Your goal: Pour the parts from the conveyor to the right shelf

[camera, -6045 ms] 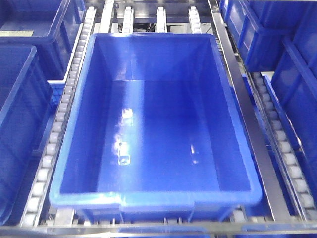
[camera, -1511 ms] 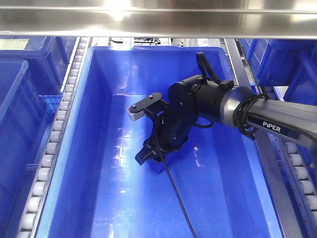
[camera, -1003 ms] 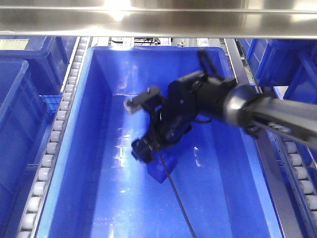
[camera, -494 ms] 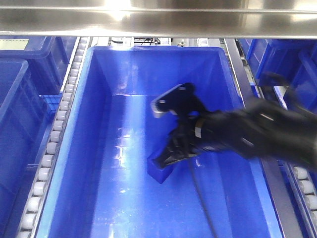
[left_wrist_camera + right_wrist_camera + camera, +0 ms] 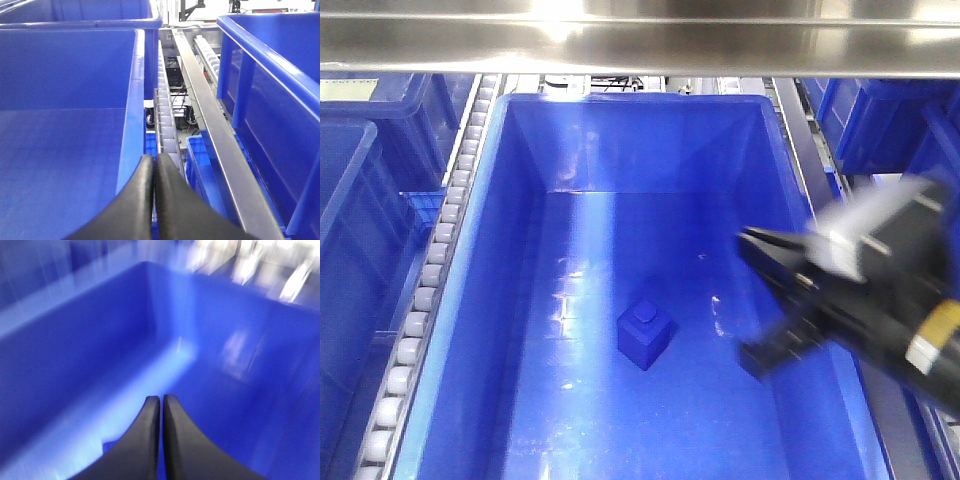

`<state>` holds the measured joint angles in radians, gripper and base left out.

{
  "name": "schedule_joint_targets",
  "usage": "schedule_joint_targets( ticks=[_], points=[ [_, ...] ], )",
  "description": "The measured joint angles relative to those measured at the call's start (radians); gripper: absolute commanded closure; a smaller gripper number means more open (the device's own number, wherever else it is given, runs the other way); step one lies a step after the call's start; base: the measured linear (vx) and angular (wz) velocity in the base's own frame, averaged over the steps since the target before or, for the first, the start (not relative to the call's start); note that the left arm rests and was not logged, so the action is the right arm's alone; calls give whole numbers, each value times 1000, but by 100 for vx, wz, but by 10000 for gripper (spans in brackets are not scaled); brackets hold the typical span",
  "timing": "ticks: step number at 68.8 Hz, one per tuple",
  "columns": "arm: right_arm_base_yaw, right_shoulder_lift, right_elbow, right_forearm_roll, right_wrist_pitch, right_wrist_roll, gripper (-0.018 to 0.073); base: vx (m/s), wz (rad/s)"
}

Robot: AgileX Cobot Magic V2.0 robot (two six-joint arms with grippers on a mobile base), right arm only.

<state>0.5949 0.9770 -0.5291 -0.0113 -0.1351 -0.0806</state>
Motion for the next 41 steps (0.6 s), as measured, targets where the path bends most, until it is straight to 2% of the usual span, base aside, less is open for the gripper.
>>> schedule_joint_targets(
  ticks=[17,29,34,41],
  points=[
    [-5,-182,162,31,-1,0,569,0,0],
    [-6,-297,219,48,36,1,569,0,0],
    [-40,-352,231,49,73,1,569,0,0],
    [-145,-454,261,49,135,1,569,0,0]
  ],
)
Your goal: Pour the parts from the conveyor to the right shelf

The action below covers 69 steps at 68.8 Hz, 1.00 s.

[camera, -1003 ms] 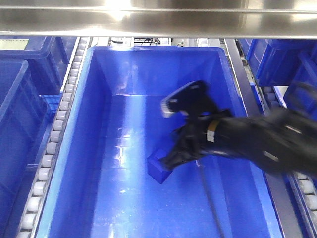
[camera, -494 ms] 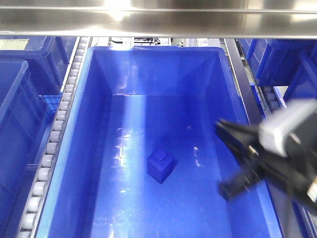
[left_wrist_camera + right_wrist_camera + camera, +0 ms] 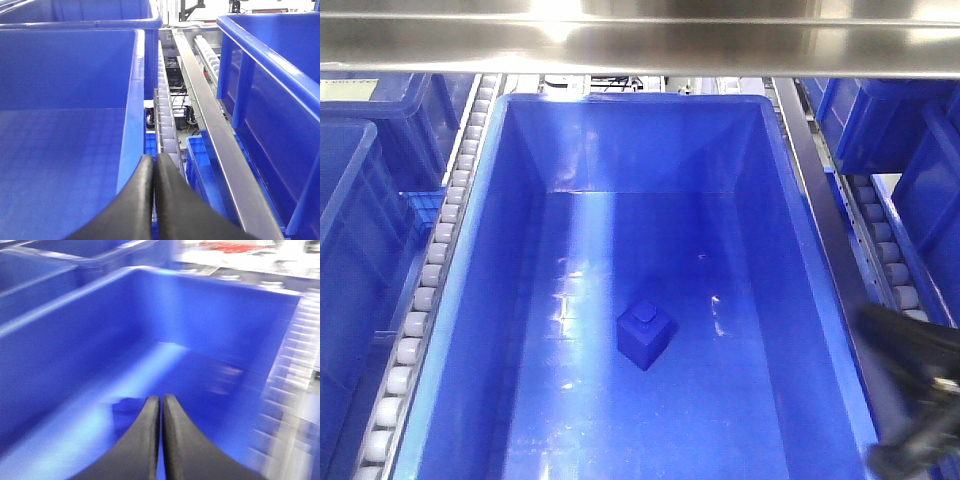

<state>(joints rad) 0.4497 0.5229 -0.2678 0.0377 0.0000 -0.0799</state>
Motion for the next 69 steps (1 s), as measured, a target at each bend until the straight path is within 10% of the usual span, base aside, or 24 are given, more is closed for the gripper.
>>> schedule_joint_targets(
  ticks=[32,69],
  points=[
    [-462,-481,228,0,59,0,569,0,0],
    [-495,-534,295,0,190,0,569,0,0]
  ],
)
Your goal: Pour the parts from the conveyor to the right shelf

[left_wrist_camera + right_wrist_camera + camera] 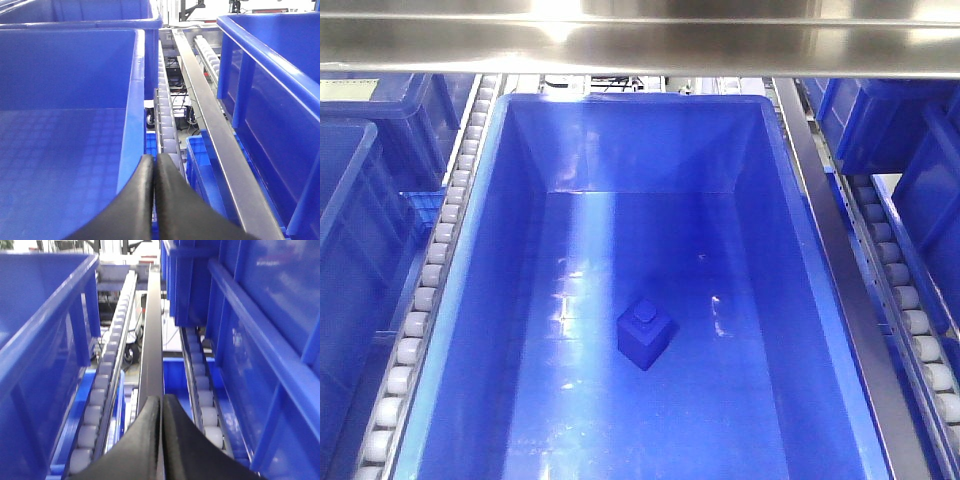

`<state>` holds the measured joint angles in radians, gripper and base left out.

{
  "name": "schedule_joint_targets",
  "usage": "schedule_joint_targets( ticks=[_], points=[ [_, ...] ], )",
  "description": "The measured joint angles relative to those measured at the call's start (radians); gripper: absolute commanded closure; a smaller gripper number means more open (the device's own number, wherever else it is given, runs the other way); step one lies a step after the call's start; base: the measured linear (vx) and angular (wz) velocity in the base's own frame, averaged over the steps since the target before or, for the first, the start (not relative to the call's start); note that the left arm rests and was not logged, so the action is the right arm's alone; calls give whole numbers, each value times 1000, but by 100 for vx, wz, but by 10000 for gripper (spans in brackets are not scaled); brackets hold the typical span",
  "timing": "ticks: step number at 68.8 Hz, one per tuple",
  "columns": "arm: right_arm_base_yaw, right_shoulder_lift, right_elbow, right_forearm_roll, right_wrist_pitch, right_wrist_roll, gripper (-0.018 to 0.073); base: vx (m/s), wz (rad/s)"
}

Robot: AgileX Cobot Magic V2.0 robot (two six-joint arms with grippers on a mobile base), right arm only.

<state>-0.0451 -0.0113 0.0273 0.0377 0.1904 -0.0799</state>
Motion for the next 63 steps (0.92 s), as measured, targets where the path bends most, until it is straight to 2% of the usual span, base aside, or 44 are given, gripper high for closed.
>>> schedule_joint_targets(
  ticks=[63],
  points=[
    [0,0,0,0,3,0,569,0,0]
  ],
)
